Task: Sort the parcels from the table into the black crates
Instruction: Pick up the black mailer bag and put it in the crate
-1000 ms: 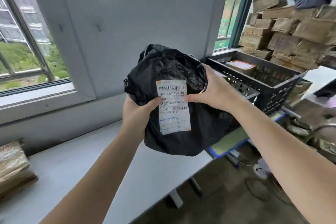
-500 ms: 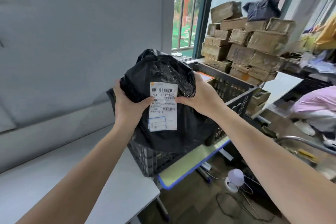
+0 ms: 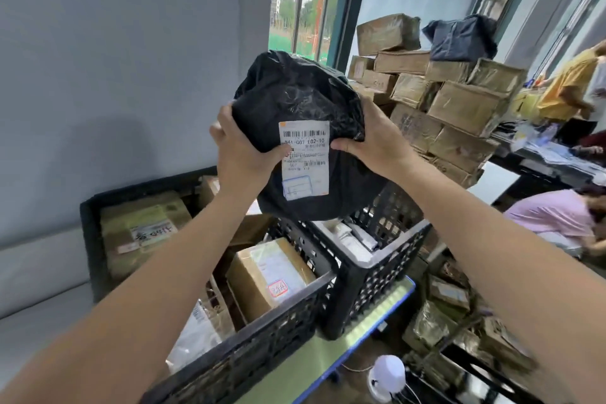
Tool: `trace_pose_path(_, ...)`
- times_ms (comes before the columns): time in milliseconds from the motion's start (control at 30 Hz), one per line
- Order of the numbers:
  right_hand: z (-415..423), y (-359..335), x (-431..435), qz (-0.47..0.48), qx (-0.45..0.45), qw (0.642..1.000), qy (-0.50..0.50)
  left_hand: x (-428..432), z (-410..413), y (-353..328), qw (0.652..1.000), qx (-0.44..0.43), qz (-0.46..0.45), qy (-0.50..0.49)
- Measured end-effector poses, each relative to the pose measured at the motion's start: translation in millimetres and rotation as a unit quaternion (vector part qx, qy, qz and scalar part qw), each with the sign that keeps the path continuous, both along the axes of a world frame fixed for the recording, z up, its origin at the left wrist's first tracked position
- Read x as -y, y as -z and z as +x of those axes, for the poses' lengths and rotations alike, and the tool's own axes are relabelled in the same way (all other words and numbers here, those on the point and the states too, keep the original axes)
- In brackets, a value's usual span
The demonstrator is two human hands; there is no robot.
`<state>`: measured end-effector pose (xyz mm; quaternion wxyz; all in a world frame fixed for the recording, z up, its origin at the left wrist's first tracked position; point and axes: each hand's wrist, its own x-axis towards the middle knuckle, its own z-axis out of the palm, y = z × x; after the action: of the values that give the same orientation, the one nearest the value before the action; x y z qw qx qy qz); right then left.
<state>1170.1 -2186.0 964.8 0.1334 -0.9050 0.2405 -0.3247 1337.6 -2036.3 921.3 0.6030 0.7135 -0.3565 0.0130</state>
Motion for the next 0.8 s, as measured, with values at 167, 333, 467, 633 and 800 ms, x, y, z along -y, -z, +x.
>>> trace_pose_path(167, -3, 10, 79, 0.065, -0.073, 0.995, -0.021, 62, -11, 22, 0.998, 0.004, 0.067, -0.011)
trace_pose_path(333, -1, 35, 158, 0.125, -0.174, 0.976, -0.050, 112, -24, 42, 0.978, 0.037, 0.203, -0.037)
trace_pose_path(467, 1, 62, 212, 0.122, -0.274, 0.949, -0.094, 141, -41, 58, 0.938, 0.067, 0.339, -0.015)
trace_pose_path(633, 9, 110, 250, 0.144, -0.465, 0.856, -0.177, 173, -66, 78, 0.856, 0.174, 0.485, -0.048)
trace_pose_path(800, 29, 168, 234, 0.068, -0.538, 0.789, -0.287, 193, -82, 108, 0.748, 0.261, 0.607, 0.061)
